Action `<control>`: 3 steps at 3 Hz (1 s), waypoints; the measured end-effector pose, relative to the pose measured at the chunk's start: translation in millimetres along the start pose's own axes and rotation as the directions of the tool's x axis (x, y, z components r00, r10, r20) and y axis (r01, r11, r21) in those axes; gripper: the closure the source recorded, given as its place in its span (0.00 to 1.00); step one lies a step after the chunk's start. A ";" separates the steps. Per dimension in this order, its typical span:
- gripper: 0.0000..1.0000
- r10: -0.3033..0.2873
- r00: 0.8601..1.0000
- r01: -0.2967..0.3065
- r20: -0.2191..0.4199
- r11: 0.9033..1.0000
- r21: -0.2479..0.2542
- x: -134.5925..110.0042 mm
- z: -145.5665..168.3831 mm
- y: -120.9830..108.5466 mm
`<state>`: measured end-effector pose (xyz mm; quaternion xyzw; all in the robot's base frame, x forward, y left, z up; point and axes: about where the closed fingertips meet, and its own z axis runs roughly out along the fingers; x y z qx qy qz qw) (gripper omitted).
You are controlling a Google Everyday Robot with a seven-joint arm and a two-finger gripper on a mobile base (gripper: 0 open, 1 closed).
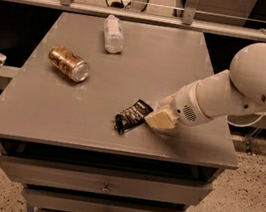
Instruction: Pick rxbar chocolate
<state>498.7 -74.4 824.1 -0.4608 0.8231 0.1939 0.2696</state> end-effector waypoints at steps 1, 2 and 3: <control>1.00 0.000 1.000 0.000 0.000 1.000 0.000 0.0 -0.1 0.0; 1.00 0.000 1.000 0.000 0.000 1.000 0.001 -0.1 -0.3 0.0; 0.97 0.000 1.000 0.000 0.000 1.000 0.001 -0.1 -0.3 0.0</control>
Offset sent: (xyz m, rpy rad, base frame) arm 0.0023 -0.0390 0.0801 0.0235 -0.1629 -0.0722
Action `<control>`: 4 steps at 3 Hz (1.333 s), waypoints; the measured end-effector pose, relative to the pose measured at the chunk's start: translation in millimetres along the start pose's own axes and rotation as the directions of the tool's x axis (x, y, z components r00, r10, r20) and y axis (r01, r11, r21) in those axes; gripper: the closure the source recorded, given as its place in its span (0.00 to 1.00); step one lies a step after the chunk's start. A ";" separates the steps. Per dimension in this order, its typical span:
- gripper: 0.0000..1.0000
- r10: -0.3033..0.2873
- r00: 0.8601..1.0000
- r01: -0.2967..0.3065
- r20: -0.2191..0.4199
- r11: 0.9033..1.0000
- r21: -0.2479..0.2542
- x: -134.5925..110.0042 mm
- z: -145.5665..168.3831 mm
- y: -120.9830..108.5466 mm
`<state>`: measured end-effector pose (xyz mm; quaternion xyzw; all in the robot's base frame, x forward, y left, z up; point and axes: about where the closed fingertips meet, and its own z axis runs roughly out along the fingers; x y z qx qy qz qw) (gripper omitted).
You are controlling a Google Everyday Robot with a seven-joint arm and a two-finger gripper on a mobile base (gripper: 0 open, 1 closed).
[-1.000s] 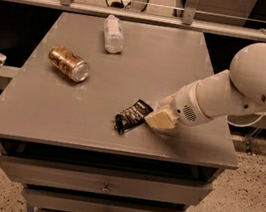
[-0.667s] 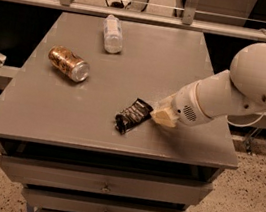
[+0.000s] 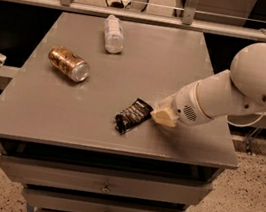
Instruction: Pick rxbar chocolate
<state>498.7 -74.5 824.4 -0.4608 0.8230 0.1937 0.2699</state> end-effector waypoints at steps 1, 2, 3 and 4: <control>0.74 0.000 1.000 0.000 0.000 1.000 0.000 -0.2 -0.2 0.0; 0.44 0.000 1.000 0.000 0.000 1.000 0.000 -0.8 -0.9 0.1; 0.12 0.000 1.000 0.000 0.000 1.000 0.000 -0.9 -1.1 0.2; 0.00 0.000 1.000 0.000 0.000 1.000 0.000 -1.1 -1.3 0.2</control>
Offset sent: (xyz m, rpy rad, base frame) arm 0.0000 0.0000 0.0002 0.0000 0.0000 0.0000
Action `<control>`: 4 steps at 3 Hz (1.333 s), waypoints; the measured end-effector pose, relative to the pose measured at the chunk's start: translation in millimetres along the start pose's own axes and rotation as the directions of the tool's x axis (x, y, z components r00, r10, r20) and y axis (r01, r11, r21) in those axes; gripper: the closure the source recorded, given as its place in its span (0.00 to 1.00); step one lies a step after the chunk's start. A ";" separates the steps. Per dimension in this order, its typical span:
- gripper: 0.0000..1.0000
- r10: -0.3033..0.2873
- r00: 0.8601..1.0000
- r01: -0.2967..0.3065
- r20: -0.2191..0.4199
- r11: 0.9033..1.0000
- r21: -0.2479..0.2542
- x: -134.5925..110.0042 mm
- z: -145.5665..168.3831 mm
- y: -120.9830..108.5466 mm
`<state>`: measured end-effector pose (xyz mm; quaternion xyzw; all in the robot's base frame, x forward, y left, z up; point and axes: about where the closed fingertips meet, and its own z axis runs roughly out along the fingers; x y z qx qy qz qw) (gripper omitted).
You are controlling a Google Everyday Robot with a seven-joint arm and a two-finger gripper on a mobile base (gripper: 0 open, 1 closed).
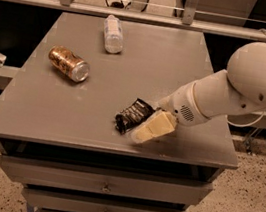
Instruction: Pick rxbar chocolate
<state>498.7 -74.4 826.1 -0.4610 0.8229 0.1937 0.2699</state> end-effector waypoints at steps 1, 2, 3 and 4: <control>0.00 -0.073 0.997 0.073 0.003 0.997 -0.020 -11.1 -21.1 0.7; 0.00 -0.173 0.984 0.175 0.031 0.982 -0.074 -24.2 -55.5 2.0; 0.00 -0.209 0.976 0.214 0.060 0.970 -0.118 -26.3 -63.1 8.1; 0.00 -0.200 0.974 0.215 0.108 0.964 -0.156 -18.4 -49.5 16.0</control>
Offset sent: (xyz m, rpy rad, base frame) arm -0.0062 -0.0307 0.0932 0.0127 -0.0903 0.2616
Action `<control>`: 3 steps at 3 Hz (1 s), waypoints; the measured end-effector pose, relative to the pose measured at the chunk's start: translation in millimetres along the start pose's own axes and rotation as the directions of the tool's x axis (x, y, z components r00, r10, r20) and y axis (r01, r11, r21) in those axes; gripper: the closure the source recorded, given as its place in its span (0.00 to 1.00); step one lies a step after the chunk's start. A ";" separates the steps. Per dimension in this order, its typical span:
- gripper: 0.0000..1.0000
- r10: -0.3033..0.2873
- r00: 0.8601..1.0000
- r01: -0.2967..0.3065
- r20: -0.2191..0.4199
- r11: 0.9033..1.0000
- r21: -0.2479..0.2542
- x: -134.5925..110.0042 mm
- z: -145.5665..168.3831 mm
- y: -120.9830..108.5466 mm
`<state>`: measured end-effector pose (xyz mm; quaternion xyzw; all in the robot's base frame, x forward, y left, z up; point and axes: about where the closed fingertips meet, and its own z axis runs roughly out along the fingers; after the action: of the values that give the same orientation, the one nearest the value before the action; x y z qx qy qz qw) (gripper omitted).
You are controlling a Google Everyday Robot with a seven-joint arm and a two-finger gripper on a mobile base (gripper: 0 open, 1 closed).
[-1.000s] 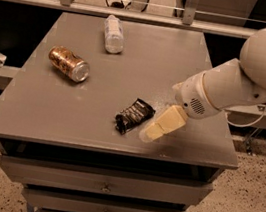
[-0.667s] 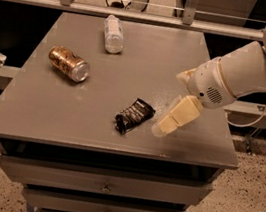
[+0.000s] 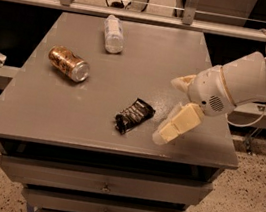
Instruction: Pick rxbar chocolate
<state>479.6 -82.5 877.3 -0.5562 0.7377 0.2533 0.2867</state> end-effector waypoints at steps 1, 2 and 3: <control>0.00 0.006 0.999 -0.006 0.037 1.000 0.004 -0.3 13.7 -1.3; 0.00 0.015 0.998 -0.017 0.058 0.999 0.031 -4.1 27.9 -11.8; 0.00 0.041 0.997 -0.045 0.071 0.997 0.058 -8.4 47.6 -24.5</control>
Offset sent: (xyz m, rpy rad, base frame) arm 0.0358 0.0267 -0.0286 0.0746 -0.0471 -0.0835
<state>511.9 -50.0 848.2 -0.5223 0.7462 0.2565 0.3234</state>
